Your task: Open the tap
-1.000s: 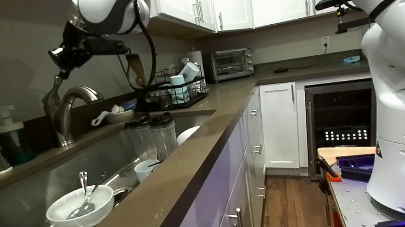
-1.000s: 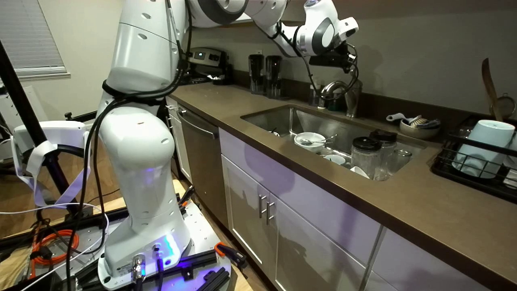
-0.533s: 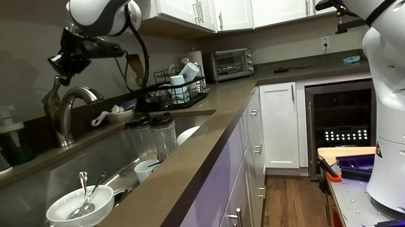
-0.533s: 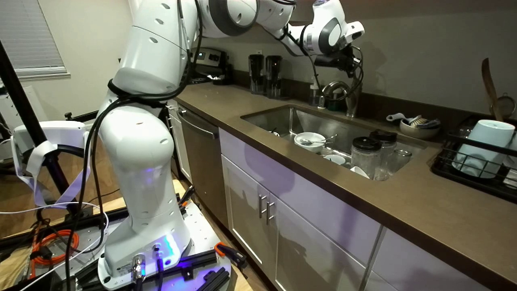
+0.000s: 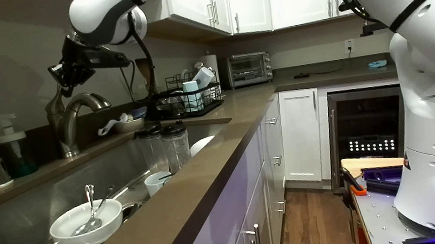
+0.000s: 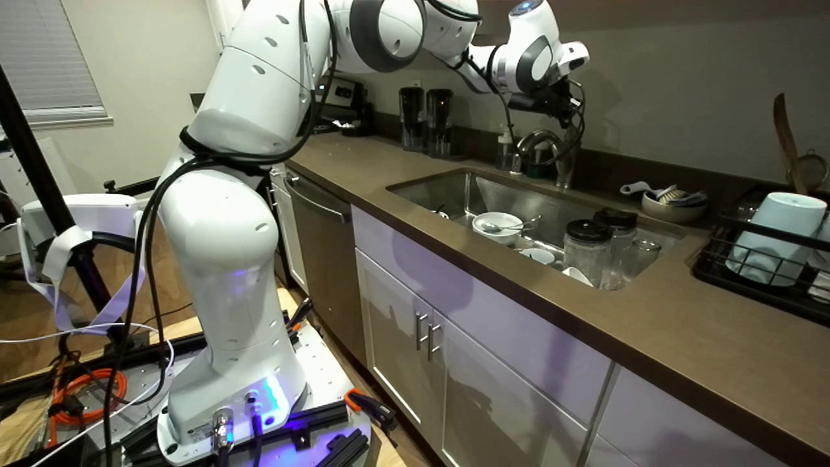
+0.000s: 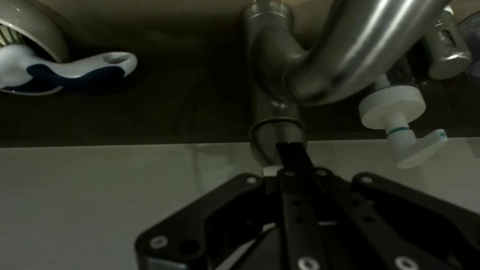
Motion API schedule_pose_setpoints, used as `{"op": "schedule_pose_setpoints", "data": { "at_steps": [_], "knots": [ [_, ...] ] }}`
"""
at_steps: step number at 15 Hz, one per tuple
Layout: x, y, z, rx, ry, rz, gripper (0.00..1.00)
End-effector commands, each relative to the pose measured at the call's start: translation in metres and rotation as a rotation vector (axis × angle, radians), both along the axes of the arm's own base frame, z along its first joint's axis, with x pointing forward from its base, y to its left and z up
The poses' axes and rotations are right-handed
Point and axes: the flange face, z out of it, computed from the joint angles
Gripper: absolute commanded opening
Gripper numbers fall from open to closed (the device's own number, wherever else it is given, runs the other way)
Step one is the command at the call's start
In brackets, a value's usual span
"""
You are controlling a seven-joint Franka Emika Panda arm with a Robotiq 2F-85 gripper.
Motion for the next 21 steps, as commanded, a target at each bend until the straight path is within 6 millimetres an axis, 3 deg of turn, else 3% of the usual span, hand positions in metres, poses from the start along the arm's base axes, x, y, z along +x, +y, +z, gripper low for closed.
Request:
{"op": "schedule_pose_setpoints", "data": {
  "at_steps": [1, 21],
  "knots": [
    [0.009, -0.002, 0.016, 0.014, -0.036, 0.001, 0.02],
    [0.013, -0.004, 0.066, 0.002, -0.125, -0.017, 0.02]
  ]
}}
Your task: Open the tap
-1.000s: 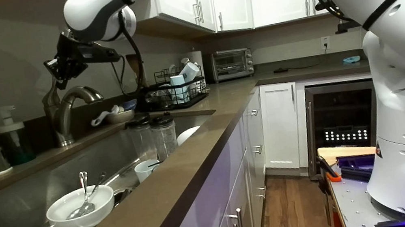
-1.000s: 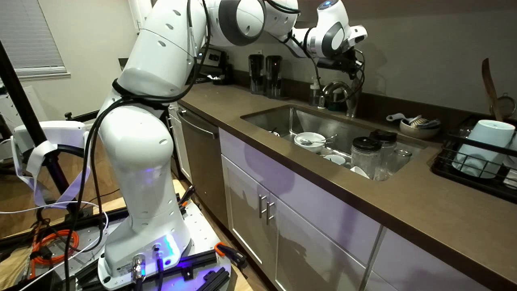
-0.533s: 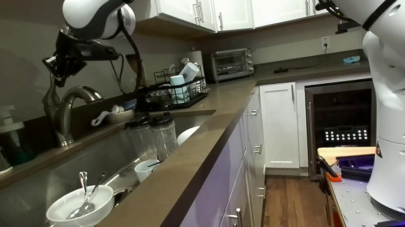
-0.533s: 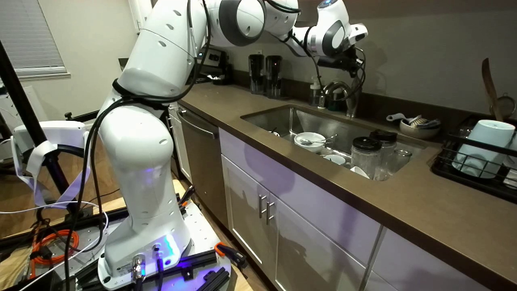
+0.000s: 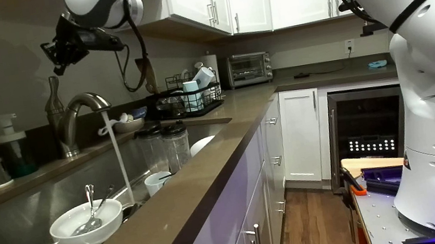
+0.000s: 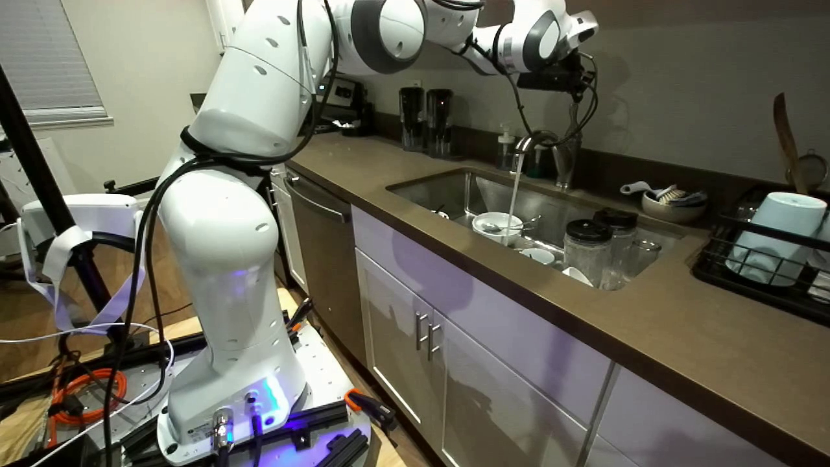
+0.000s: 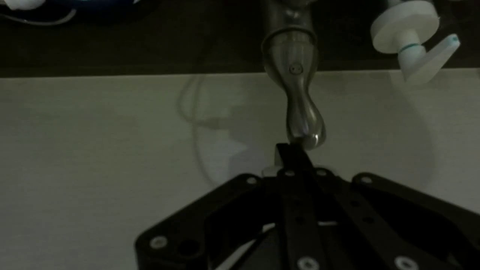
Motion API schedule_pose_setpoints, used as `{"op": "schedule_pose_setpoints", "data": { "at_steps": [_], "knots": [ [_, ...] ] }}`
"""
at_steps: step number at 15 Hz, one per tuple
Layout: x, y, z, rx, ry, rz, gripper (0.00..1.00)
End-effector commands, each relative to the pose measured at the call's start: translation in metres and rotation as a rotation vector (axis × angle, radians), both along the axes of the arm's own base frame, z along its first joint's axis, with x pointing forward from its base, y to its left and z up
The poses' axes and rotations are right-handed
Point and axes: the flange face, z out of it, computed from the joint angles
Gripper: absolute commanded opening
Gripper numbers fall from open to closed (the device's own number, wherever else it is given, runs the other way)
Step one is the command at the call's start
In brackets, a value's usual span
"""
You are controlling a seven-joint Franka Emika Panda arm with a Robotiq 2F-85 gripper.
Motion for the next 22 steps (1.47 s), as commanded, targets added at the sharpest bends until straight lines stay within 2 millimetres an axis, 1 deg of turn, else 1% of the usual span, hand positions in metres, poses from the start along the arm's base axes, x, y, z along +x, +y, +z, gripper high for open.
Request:
{"op": "schedule_pose_setpoints", "data": {
  "at_steps": [1, 3, 5, 8, 11, 15, 17, 22],
  "knots": [
    [0.007, 0.005, 0.013, 0.008, -0.022, -0.003, 0.02],
    [0.008, 0.005, 0.016, 0.007, -0.031, -0.007, 0.02],
    [0.01, 0.003, 0.014, 0.005, -0.029, -0.013, 0.02],
    [0.011, -0.001, 0.006, 0.009, -0.019, -0.021, 0.02],
    [0.012, -0.007, 0.001, 0.003, -0.014, -0.046, 0.02],
    [0.009, -0.018, 0.004, -0.041, 0.006, -0.099, 0.02],
    [0.006, -0.017, 0.002, -0.069, 0.064, -0.1, 0.02],
    [0.0, -0.004, -0.005, -0.082, 0.226, -0.07, 0.01]
  ]
}}
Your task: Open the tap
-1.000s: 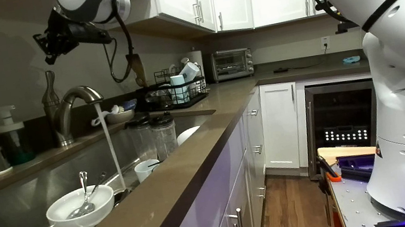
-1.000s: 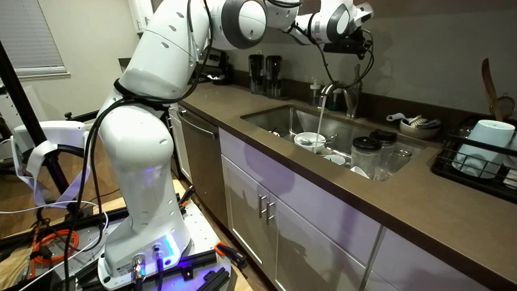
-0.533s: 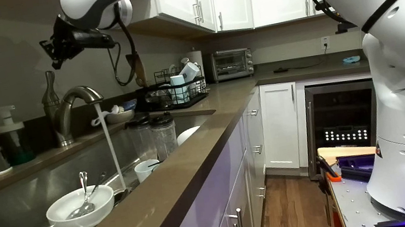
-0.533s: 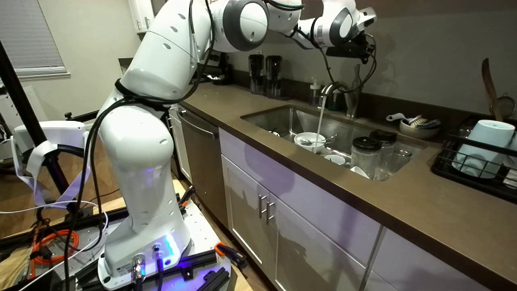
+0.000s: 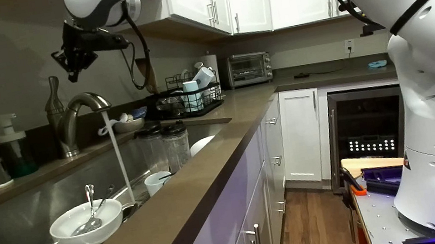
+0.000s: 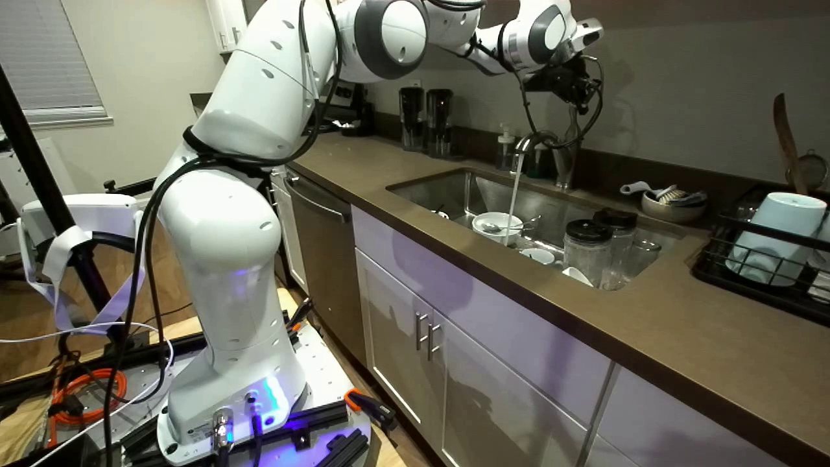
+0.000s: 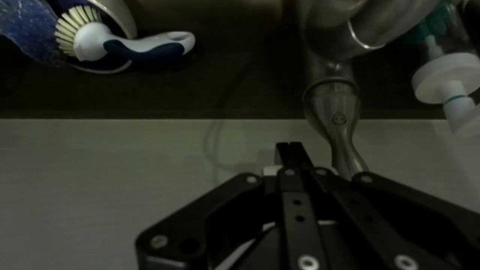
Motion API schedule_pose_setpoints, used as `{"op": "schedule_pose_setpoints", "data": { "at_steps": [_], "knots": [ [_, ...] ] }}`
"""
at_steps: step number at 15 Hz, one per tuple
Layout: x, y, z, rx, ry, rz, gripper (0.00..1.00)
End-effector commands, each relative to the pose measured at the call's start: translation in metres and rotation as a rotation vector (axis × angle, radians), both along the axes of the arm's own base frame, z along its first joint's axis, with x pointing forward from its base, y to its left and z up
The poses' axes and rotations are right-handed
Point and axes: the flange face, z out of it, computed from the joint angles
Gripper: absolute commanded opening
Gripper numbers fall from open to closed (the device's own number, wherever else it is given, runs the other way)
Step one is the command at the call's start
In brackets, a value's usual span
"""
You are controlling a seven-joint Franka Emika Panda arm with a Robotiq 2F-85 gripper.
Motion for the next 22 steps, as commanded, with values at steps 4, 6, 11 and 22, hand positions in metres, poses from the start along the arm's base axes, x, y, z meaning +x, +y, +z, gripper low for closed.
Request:
{"op": "schedule_pose_setpoints", "data": {
  "at_steps": [4, 6, 11, 22],
  "knots": [
    [-0.007, 0.017, 0.006, 0.022, 0.134, 0.045, 0.02],
    [-0.006, 0.022, 0.006, 0.041, 0.132, 0.061, 0.02],
    [-0.003, 0.03, 0.002, 0.077, 0.115, 0.084, 0.02],
    [0.013, 0.027, -0.01, 0.1, -0.039, 0.099, 0.02]
  ]
}}
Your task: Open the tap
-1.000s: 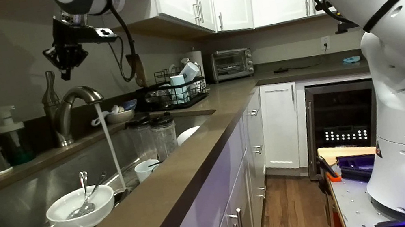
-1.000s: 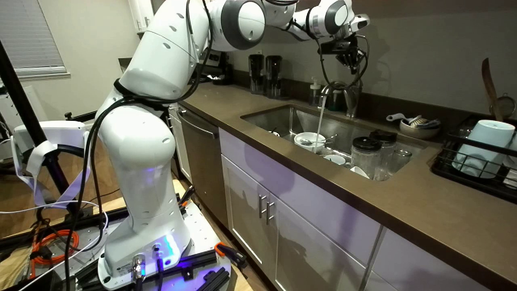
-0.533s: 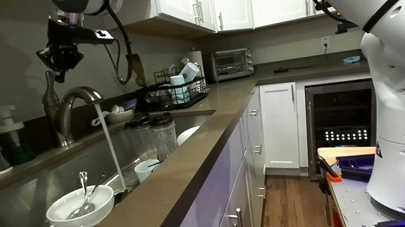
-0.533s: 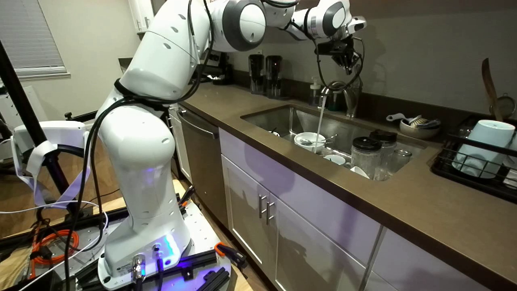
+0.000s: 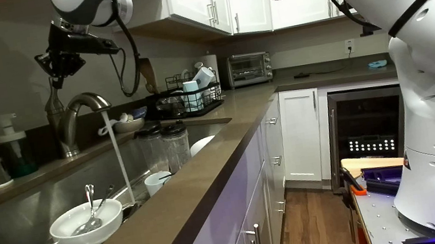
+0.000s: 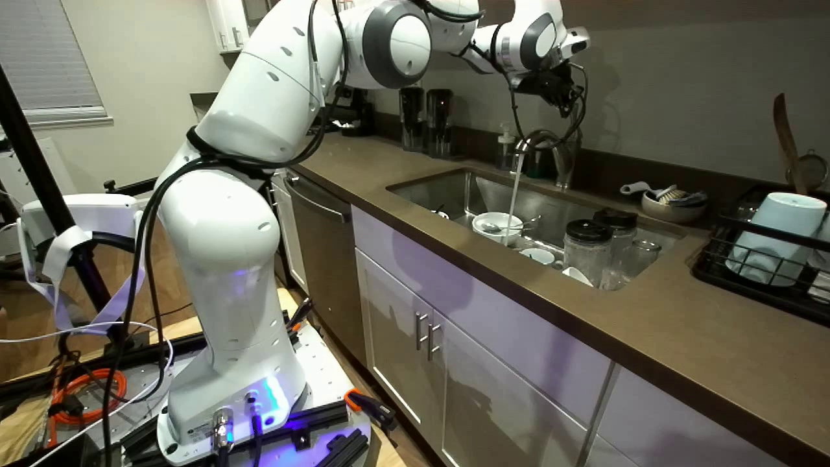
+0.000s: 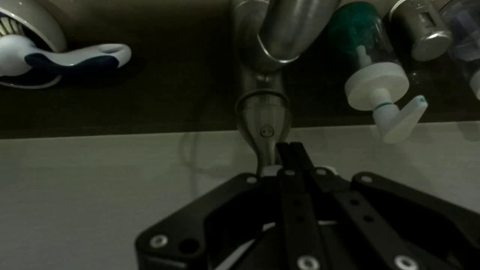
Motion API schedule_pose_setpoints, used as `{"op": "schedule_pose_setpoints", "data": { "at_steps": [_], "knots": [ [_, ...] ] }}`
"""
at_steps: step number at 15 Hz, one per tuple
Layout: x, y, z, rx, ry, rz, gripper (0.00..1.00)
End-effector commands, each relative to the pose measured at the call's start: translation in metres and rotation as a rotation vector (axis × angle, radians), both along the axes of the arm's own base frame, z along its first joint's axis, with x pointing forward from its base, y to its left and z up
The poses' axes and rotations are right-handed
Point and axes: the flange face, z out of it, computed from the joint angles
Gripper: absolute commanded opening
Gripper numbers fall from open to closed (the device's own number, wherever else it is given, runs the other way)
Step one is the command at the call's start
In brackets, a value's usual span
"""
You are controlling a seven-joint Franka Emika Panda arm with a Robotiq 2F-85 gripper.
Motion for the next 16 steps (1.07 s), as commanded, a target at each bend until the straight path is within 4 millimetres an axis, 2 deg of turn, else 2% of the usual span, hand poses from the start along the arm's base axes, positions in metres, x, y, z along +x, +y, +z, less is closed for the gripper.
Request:
{"op": "schedule_pose_setpoints", "data": {
  "at_steps": [1, 7, 16],
  "knots": [
    [0.009, -0.007, -0.003, 0.012, -0.064, 0.032, 0.02],
    [0.015, -0.013, -0.011, 0.009, -0.094, 0.028, 0.02],
    [0.014, -0.014, 0.001, 0.01, -0.148, 0.018, 0.02]
  ]
}}
